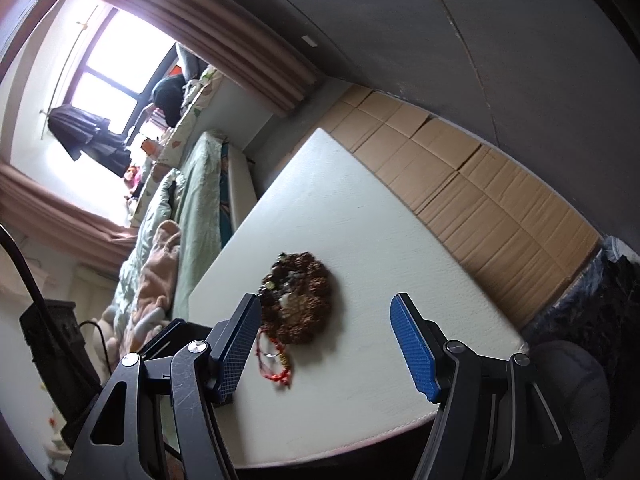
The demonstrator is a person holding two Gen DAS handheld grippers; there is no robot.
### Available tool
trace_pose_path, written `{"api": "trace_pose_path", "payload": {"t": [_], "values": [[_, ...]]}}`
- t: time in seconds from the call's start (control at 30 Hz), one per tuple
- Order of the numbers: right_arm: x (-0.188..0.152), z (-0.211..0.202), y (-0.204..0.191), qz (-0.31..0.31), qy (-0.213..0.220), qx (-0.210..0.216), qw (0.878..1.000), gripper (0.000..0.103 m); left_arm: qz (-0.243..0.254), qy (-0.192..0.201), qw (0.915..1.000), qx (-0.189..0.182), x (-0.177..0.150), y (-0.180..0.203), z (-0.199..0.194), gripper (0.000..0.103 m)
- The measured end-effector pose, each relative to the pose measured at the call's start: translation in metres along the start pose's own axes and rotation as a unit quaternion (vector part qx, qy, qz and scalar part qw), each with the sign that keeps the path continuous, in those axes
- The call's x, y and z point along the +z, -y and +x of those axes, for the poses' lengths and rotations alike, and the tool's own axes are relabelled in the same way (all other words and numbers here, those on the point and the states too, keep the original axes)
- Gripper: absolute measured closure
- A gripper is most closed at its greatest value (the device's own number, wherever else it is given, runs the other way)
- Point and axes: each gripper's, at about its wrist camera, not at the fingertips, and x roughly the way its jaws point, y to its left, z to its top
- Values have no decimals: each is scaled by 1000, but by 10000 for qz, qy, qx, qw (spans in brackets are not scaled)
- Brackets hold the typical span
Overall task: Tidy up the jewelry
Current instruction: 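Reach the left tool into the pile and grasp the dark bead bracelet, then lift the dark bead bracelet with the left tool while the right tool grasps the brown bead bracelet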
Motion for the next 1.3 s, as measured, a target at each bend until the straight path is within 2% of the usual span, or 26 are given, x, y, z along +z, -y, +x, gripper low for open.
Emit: {"api": "trace_pose_path", "payload": {"t": [0.07, 0.13, 0.4, 0.47, 0.53, 0.57, 0.6, 0.67, 0.73, 1.03, 1.1, 1.3], "values": [[1, 2, 4, 28, -37, -53, 10000, 35, 114, -70, 9999, 51, 4, 5, 12, 37], [2, 3, 7, 50, -56, -51, 10000, 35, 212, -162, 9996, 112, 6, 8, 24, 43], [5, 10, 19, 187, -132, -71, 9997, 35, 479, -375, 9974, 382, 9, 13, 61, 46], [7, 12, 19, 203, -168, -108, 9996, 35, 535, -417, 9966, 459, 7, 14, 67, 50], [10, 15, 19, 195, -193, -120, 9996, 35, 556, -501, 9956, 562, 7, 13, 73, 69], [11, 16, 17, 181, -202, -123, 9996, 35, 557, -516, 9949, 664, 7, 12, 75, 72], [13, 19, 16, 169, -226, -142, 9995, 35, 548, -486, 9945, 743, 6, 10, 75, 81], [16, 25, 13, 161, -318, -171, 9992, 35, 475, -436, 9955, 689, 6, 7, 70, 85], [17, 31, 12, 162, -421, -165, 9988, 35, 389, -329, 9971, 559, 6, 3, 60, 95], [16, 57, -5, 33, -810, -93, 9967, 36, -1, -25, 9997, 246, 11, -14, 22, 95], [17, 64, -13, -104, -896, -217, 9957, 44, -84, 9, 9998, 202, 10, -18, 14, 95], [25, 89, -37, -729, -1232, -864, 9859, 55, -322, 182, 9992, 141, 5, -32, -8, 95]]}}
